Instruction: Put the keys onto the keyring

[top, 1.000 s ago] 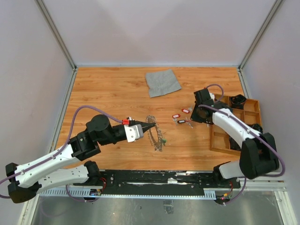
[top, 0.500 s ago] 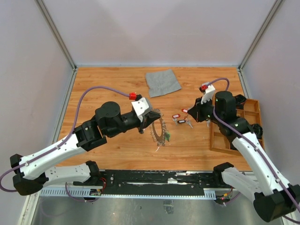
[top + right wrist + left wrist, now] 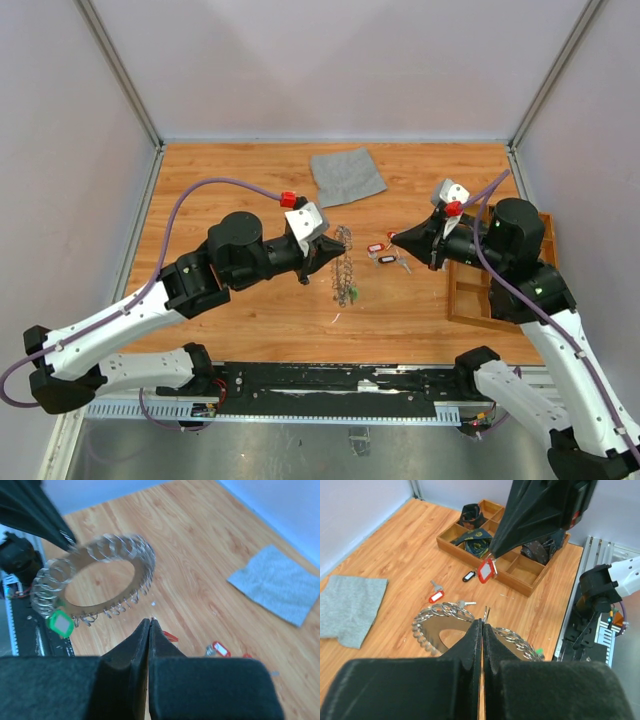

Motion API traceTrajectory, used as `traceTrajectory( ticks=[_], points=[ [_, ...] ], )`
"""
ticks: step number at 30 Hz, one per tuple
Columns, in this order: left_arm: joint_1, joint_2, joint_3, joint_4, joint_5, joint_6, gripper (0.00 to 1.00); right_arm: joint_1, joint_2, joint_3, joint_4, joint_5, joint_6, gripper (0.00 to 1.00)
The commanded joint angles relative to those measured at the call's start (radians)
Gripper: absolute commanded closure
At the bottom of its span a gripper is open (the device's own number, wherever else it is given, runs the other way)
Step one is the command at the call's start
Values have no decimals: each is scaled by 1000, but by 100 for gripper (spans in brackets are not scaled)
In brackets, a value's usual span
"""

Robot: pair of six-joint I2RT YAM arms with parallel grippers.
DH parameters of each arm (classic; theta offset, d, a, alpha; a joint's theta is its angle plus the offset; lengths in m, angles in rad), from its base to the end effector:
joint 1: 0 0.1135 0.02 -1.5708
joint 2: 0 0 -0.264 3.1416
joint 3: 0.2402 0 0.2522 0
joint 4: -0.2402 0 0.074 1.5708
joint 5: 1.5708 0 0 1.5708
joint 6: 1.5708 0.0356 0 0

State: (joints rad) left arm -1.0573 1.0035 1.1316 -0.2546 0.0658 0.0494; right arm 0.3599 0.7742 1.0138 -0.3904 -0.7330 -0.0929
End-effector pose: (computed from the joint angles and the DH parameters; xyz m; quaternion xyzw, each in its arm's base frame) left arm 0.1070 -0.1946 0.4131 0.4126 0.6266 -0.3406 0.5666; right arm 0.1360 0.0766 0.3994 -0.3865 0.6375 0.3503 0.5670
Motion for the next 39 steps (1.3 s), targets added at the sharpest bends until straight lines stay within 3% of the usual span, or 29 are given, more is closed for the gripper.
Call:
traceTrajectory(
  ticks=[1,7,11,39],
  points=[
    [-9,3,31,62,11,25,99,84,0,100,6,-84,-44,99],
    [-15,-16,6,96,-31,61,99,303,40,175,10,60,-106,99],
    [-15,-38,-5,115,-69,71,99,379,65,190,21,128,-147,99],
    [-23,-50,-5,125,-184,33,99,477,157,161,288,257,-46,99]
  ],
)
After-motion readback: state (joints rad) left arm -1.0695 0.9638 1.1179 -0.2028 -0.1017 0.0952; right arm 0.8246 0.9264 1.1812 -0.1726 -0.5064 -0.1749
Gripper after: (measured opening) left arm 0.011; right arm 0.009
